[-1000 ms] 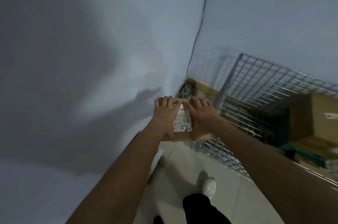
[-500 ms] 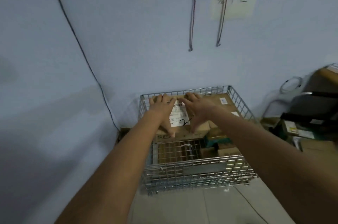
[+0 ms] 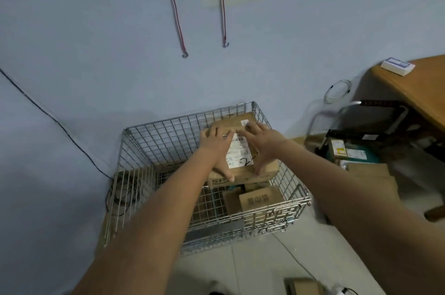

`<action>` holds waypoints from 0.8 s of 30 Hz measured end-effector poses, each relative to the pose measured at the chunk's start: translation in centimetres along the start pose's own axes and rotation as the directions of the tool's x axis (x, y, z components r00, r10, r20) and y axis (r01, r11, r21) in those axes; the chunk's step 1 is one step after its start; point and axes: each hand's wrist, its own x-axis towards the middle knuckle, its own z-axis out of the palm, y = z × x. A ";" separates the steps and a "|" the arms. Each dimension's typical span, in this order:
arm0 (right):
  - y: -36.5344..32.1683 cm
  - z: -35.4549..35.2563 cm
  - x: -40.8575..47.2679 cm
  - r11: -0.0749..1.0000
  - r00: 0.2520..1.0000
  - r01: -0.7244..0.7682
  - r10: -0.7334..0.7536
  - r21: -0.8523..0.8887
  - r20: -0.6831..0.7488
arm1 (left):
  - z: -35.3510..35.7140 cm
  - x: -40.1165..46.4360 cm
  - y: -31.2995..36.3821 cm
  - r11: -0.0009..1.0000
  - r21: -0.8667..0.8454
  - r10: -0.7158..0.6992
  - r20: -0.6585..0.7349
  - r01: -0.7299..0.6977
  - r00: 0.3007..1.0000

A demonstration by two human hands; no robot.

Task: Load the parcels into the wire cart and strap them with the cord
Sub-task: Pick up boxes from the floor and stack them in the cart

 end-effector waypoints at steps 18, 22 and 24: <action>7.4 16.7 10.5 0.996 0.936 -0.075 0.087 -0.051 0.342 | 14.4 18.5 5.6 0.988 -0.038 0.156 0.222 -0.152 0.962; 8.4 20.7 12.0 0.999 0.924 -0.032 0.042 -0.033 0.381 | 18.2 19.8 7.2 0.989 -0.061 0.144 0.218 -0.133 0.965; 9.0 22.6 12.4 1.000 0.917 -0.014 0.020 -0.018 0.399 | 19.8 20.6 8.3 0.990 -0.086 0.128 0.230 -0.111 0.965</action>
